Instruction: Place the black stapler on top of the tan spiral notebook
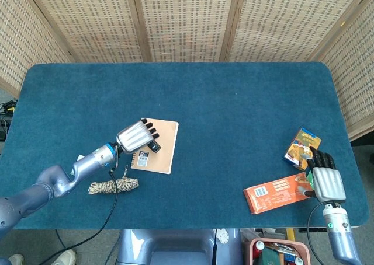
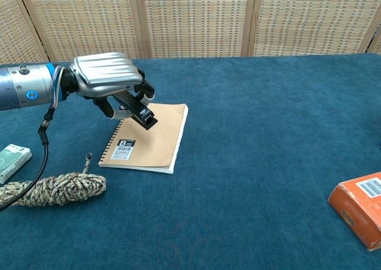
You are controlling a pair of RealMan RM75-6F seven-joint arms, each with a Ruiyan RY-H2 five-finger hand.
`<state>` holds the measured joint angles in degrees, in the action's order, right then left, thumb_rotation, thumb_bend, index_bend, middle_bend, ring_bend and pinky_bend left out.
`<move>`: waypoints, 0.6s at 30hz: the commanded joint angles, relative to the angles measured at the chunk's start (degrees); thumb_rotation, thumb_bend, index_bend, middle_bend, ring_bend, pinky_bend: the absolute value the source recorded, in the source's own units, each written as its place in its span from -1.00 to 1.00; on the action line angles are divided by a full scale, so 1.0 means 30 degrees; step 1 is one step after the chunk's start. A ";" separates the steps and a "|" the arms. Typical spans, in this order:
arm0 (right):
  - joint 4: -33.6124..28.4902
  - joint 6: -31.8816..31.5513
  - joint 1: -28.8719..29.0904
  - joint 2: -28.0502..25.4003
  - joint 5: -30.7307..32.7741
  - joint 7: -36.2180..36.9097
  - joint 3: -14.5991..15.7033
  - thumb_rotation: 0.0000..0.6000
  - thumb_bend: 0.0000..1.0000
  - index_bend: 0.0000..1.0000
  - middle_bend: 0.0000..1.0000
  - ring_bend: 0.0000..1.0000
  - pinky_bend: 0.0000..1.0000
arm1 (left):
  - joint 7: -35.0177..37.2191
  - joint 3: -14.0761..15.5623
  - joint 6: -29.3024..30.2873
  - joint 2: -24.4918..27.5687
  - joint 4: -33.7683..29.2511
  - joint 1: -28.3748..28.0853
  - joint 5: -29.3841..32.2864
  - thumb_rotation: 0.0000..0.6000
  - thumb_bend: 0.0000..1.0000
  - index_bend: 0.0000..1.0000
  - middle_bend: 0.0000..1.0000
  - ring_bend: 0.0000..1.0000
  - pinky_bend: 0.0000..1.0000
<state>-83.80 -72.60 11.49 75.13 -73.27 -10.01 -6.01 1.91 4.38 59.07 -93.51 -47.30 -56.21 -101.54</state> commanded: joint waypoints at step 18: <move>0.0050 0.0139 0.0065 0.0102 0.0128 -0.0270 0.0048 1.00 -0.93 -0.68 -1.00 -1.00 -0.99 | 0.1794 0.2023 0.2160 -0.1842 0.4708 -0.0052 -0.2213 1.00 -0.02 0.50 0.12 -0.21 -0.08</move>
<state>-83.65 -72.19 11.68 75.43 -72.89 -10.82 -5.87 6.88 10.10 65.34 -98.48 -33.98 -56.47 -108.03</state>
